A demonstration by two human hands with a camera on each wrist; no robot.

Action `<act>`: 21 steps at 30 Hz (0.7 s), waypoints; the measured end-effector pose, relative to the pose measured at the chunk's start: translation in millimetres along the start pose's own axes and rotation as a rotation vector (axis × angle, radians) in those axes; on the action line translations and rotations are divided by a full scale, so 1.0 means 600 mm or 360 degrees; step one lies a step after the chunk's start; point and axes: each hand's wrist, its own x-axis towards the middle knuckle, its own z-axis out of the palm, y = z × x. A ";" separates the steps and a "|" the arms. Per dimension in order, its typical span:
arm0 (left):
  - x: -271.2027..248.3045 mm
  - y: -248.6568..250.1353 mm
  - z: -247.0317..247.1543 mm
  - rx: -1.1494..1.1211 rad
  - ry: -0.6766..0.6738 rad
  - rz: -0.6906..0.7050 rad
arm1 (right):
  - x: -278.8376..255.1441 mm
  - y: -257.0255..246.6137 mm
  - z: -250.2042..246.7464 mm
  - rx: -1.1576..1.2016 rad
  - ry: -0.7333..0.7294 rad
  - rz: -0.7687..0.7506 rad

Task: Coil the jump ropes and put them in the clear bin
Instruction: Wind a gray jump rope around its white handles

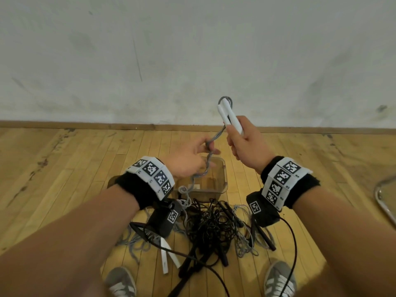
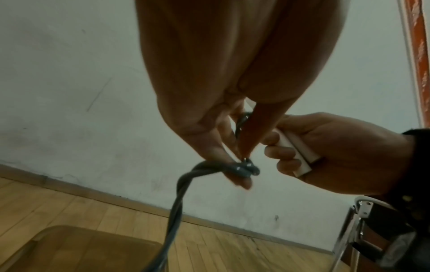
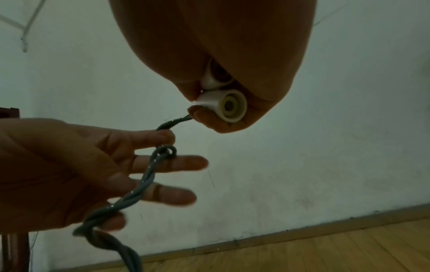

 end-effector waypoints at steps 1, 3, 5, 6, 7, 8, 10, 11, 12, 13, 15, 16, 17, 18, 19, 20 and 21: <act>0.002 0.001 0.003 -0.0077 0.0017 0.0005 | 0.002 0.004 0.000 -0.0093 0.0004 -0.0035; 0.008 0.006 0.010 -0.0232 0.0135 -0.0003 | 0.007 0.012 0.001 -0.0297 0.0024 -0.0112; 0.015 0.012 0.015 -0.0382 0.0254 -0.0007 | 0.010 0.018 0.002 -0.0456 0.0034 -0.0169; 0.017 0.011 0.017 -0.0368 0.0310 -0.0002 | 0.011 0.021 0.001 -0.0536 0.0031 -0.0183; 0.021 0.008 0.018 -0.0284 0.0363 0.0024 | 0.013 0.024 0.001 -0.0615 0.0025 -0.0182; 0.024 0.005 0.019 -0.0147 0.0415 0.0073 | 0.015 0.026 -0.002 -0.0688 0.0018 -0.0170; 0.028 -0.003 0.021 0.0254 0.0486 0.0206 | 0.018 0.029 -0.008 -0.0846 -0.0032 -0.0126; 0.030 -0.007 0.020 0.0529 0.0505 0.0285 | 0.019 0.030 -0.012 -0.0941 -0.0088 -0.0117; 0.032 -0.009 0.018 0.0814 0.0513 0.0359 | 0.020 0.031 -0.015 -0.1037 -0.0165 -0.0112; 0.034 -0.008 0.015 0.1072 0.0512 0.0420 | 0.019 0.031 -0.017 -0.1124 -0.0255 -0.0097; 0.034 -0.001 0.008 0.1408 0.0489 0.0484 | 0.014 0.033 -0.016 -0.1249 -0.0468 -0.0047; 0.036 0.003 0.005 0.1511 0.0463 0.0488 | 0.009 0.035 -0.012 -0.1297 -0.0576 -0.0044; 0.036 0.006 0.002 0.1579 0.0431 0.0477 | 0.002 0.035 -0.005 -0.1344 -0.0676 -0.0067; 0.036 0.008 0.000 0.1592 0.0397 0.0464 | -0.006 0.035 0.002 -0.1379 -0.0760 -0.0111; 0.037 0.008 -0.004 0.1542 0.0376 0.0456 | -0.013 0.034 0.006 -0.1390 -0.0827 -0.0161; 0.037 0.008 -0.010 0.1427 0.0372 0.0449 | -0.017 0.031 0.006 -0.1362 -0.0870 -0.0207; 0.038 0.006 -0.018 0.1271 0.0380 0.0435 | -0.018 0.030 0.002 -0.1294 -0.0889 -0.0243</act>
